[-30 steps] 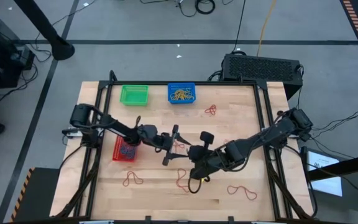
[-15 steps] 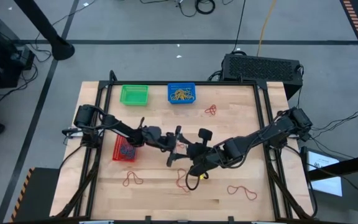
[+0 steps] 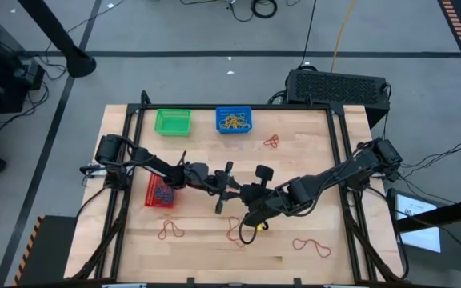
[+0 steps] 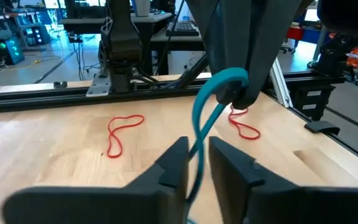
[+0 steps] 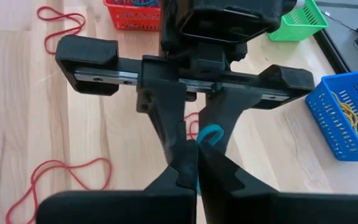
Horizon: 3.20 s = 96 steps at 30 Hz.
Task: Sort rubber bands into baskets
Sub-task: Put the blue rubber band into the red bin, then put the red rubber band into the green bin
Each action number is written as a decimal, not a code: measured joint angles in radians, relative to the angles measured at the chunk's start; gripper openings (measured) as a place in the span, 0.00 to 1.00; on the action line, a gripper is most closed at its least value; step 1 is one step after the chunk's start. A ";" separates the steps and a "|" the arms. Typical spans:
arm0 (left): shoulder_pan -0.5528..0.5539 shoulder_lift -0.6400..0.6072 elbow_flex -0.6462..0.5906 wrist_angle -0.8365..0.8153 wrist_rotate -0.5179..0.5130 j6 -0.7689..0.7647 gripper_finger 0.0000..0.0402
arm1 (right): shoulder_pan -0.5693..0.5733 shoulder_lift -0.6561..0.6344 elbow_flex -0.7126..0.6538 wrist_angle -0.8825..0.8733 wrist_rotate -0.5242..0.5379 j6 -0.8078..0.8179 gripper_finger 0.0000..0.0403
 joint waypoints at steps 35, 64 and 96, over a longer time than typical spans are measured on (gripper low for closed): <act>-0.017 -0.668 -0.007 -1.289 0.006 -0.046 0.00 | 0.016 0.000 -0.001 -0.087 0.004 0.167 0.38; -0.056 -0.888 -0.116 -1.924 -0.091 -0.567 0.16 | 0.023 0.000 -0.001 -0.074 0.030 0.230 0.37; 0.005 -0.358 -0.036 -0.830 -0.149 0.168 0.32 | 0.024 0.001 -0.001 -0.083 0.057 0.240 0.37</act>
